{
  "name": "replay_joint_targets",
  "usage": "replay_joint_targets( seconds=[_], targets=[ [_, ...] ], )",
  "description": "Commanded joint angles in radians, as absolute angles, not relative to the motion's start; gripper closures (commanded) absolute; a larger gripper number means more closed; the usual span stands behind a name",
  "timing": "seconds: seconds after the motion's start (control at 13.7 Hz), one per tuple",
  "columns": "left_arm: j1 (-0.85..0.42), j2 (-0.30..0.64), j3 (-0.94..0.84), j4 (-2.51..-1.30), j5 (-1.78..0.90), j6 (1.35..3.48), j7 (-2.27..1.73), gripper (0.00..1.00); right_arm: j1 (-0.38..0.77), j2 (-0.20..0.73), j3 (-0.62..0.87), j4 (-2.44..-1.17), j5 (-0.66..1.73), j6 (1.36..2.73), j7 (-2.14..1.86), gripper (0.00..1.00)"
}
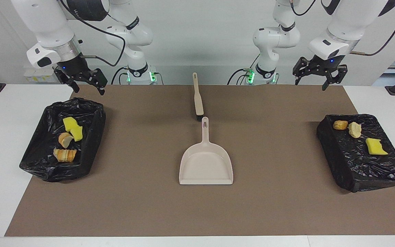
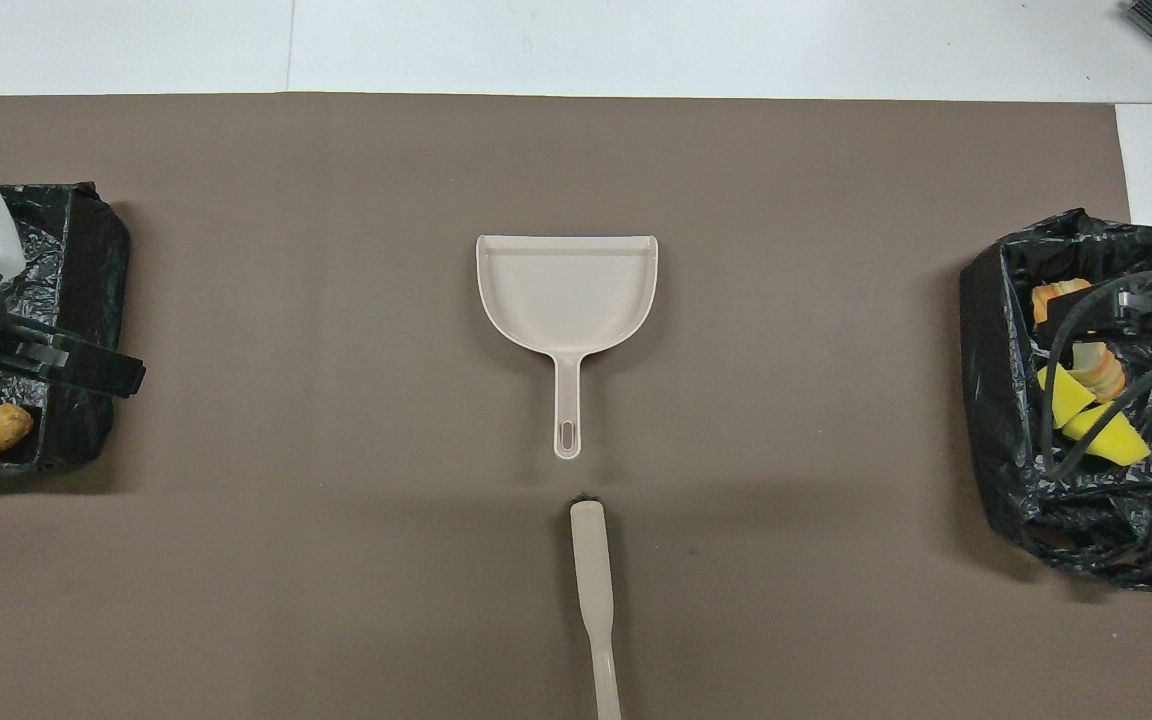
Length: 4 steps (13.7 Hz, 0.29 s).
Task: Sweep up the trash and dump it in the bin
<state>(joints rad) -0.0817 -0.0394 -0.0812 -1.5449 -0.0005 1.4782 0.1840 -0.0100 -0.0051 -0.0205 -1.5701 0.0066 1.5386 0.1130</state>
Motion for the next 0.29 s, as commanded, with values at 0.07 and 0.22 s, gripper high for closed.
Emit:
replay_joint_targets(
  seconds=[0.07,0.22],
  targets=[
    [-0.064,-0.028,-0.072,-1.514,-0.015,1.465,0.187,0.00,-0.023,-0.018,-0.015,-1.583,0.025,1.539,0.104,0.00],
    [-0.066,-0.031,-0.066,-1.514,-0.015,1.450,0.181,0.00,-0.023,-0.018,-0.015,-1.583,0.023,1.546,0.104,0.00]
  ],
)
